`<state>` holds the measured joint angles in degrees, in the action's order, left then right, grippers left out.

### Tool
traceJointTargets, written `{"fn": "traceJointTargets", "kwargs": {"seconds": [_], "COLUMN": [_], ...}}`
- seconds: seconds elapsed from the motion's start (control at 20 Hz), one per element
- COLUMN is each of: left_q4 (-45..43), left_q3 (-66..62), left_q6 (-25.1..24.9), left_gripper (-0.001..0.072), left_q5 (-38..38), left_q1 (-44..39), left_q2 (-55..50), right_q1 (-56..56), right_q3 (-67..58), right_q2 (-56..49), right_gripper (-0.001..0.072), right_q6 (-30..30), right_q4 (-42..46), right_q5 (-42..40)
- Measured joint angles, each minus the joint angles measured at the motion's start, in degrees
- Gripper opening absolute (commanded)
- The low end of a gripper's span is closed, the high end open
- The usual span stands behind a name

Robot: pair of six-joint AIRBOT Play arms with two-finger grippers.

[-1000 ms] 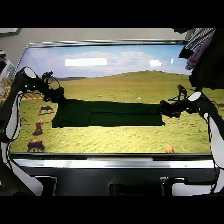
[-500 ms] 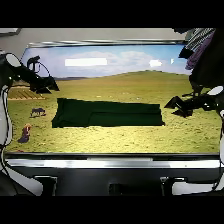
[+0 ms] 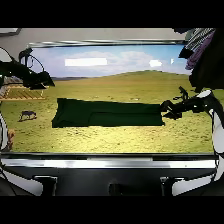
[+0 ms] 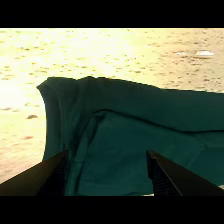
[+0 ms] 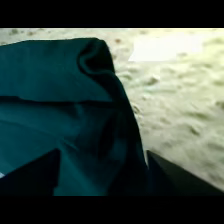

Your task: Fold the clothes and pants, and hang the long-sleeved shirts on hangers.

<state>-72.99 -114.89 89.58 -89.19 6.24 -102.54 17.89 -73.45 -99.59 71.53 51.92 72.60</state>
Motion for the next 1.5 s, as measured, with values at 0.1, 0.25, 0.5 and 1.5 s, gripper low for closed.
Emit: {"fn": "traceJointTargets", "kwargs": {"seconds": [0.1, 0.25, 0.5, 1.5], "left_q4": [0.57, 2.12, 3.80, 37.77], "left_q3": [0.00, 0.02, 0.57, 15.23], "left_q6": [0.00, 0.00, 0.02, 2.99], "left_gripper": [0.0556, 0.0515, 0.0017, 0.0017], "left_q5": [0.02, 0.02, 0.28, 32.72], "left_q1": [0.00, -0.02, -1.60, -41.11], "left_q2": [0.04, 0.13, -0.26, -16.94], "right_q1": [-1.22, -3.26, -5.09, -5.53], "right_q3": [0.20, 0.33, -0.28, -17.40], "right_q2": [-0.42, -0.61, 2.69, 27.23], "right_gripper": [0.0244, 0.0028, 0.0027, 0.0028], "right_q6": [-0.57, -1.62, 0.39, 20.65], "right_q4": [0.07, 0.02, -0.59, 15.67], "right_q5": [-0.96, -2.01, -0.92, 16.28]}}
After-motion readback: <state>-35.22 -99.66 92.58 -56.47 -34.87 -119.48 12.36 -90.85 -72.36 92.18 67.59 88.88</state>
